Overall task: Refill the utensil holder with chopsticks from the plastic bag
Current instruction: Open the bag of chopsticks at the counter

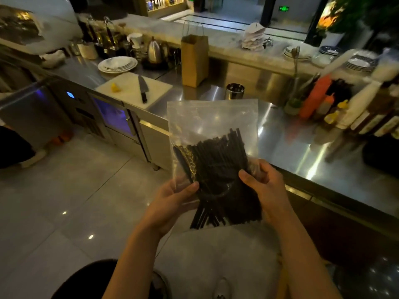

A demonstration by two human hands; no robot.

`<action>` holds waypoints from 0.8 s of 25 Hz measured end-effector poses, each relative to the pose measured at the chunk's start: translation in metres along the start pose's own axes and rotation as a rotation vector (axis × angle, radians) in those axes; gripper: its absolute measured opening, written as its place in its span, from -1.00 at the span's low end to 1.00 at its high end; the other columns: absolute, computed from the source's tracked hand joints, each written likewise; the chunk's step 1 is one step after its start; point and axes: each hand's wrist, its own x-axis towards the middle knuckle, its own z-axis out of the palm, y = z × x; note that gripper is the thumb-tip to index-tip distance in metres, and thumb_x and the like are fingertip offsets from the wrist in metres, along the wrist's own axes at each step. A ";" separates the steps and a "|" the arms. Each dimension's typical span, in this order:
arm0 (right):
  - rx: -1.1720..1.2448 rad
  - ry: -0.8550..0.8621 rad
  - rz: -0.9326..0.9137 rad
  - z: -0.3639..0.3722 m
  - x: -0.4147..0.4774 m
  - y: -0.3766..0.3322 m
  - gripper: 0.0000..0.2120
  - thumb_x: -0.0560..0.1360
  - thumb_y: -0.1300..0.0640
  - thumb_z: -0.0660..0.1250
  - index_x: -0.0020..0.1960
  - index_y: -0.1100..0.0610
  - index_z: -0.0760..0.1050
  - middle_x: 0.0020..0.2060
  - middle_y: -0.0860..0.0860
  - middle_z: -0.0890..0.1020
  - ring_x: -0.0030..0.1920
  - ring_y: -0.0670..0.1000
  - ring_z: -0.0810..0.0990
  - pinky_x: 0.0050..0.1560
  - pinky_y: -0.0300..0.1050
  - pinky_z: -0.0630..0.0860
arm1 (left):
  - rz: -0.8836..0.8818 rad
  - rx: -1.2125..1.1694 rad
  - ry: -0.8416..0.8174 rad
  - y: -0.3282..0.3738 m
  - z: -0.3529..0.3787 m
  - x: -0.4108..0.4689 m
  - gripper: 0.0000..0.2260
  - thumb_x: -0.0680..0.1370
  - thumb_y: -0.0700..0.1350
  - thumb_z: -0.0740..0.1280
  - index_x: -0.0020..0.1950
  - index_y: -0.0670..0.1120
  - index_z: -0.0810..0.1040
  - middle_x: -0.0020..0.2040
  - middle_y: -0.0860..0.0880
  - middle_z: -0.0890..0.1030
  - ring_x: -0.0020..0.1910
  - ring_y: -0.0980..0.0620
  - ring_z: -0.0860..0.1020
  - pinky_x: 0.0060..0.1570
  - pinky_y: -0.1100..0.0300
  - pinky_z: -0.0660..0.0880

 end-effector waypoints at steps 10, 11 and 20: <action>-0.096 0.071 0.056 -0.044 0.141 0.011 -0.64 0.47 0.13 0.44 0.19 -0.18 0.50 0.11 -0.09 0.60 0.07 -0.10 0.63 0.01 -0.12 0.63 | -0.020 0.065 -0.018 0.011 0.012 0.158 -0.75 0.50 -0.14 0.31 0.15 0.01 0.65 0.15 -0.09 0.68 0.17 -0.05 0.63 0.01 0.16 0.60; -0.109 0.076 0.054 -0.042 0.159 0.013 -0.64 0.48 0.12 0.43 0.18 -0.20 0.50 0.10 -0.09 0.61 0.05 -0.13 0.64 -0.01 -0.14 0.63 | -0.013 0.048 -0.040 0.013 0.006 0.178 -0.75 0.51 -0.15 0.31 0.13 0.03 0.66 0.15 -0.09 0.68 0.16 -0.05 0.64 0.00 0.19 0.59; -0.220 0.255 0.100 -0.014 0.315 0.006 -0.58 0.53 0.17 0.37 0.30 -0.16 0.41 0.10 0.00 0.63 0.11 -0.03 0.62 0.03 -0.06 0.64 | 0.036 0.133 0.018 0.073 -0.062 0.375 -0.81 0.55 -0.20 0.38 0.14 -0.02 0.62 0.08 -0.07 0.69 0.14 -0.08 0.63 0.01 0.15 0.60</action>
